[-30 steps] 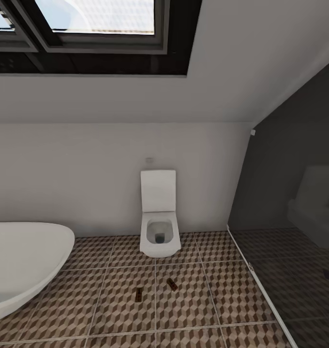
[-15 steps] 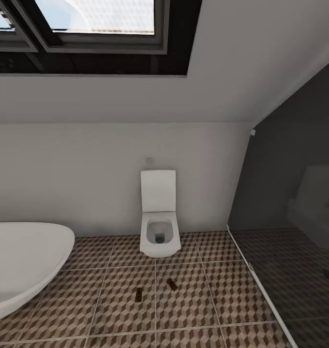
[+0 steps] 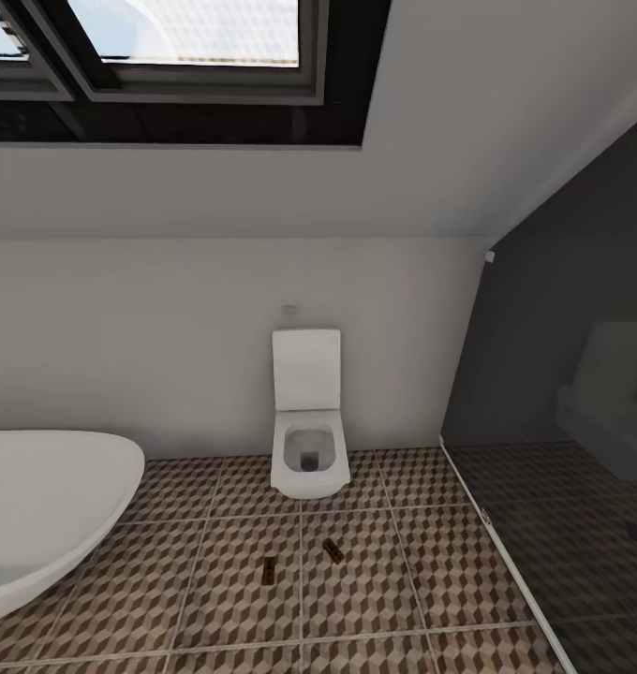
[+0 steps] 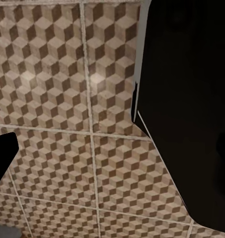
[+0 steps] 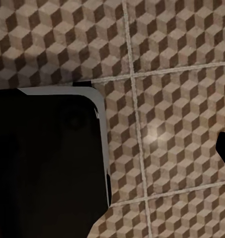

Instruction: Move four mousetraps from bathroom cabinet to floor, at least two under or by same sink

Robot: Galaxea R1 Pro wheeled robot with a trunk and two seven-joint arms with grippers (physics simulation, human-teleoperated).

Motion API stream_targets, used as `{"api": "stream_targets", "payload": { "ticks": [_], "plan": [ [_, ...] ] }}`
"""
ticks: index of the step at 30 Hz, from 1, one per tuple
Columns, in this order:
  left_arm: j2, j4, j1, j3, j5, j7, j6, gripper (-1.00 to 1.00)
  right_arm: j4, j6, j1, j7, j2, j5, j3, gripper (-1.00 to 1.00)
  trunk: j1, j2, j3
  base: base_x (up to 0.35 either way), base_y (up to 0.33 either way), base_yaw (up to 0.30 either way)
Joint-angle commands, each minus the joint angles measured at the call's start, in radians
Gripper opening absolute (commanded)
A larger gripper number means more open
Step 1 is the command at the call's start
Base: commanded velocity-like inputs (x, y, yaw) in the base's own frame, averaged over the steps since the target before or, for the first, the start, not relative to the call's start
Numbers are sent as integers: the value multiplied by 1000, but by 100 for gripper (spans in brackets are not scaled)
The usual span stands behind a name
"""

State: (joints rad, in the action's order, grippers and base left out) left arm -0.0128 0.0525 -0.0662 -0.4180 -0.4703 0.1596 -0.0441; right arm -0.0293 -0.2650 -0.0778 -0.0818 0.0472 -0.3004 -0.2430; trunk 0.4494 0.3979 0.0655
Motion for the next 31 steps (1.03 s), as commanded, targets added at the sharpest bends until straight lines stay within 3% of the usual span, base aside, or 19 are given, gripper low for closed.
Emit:
{"api": "stream_targets", "payload": {
  "ticks": [1, 31],
  "plan": [
    [1, 3, -1, -8, -9, 0, -5, 100, 0, -3, -1, -3, 0, -8, -9, 100, 1, 2, 2, 0, 0, 0],
    [1, 3, -1, -8, -8, 0, -6, 100, 0, -5, -1, -3, 0, -8, -9, 100, 1, 2, 2, 0, 0, 0]
  ]
}}
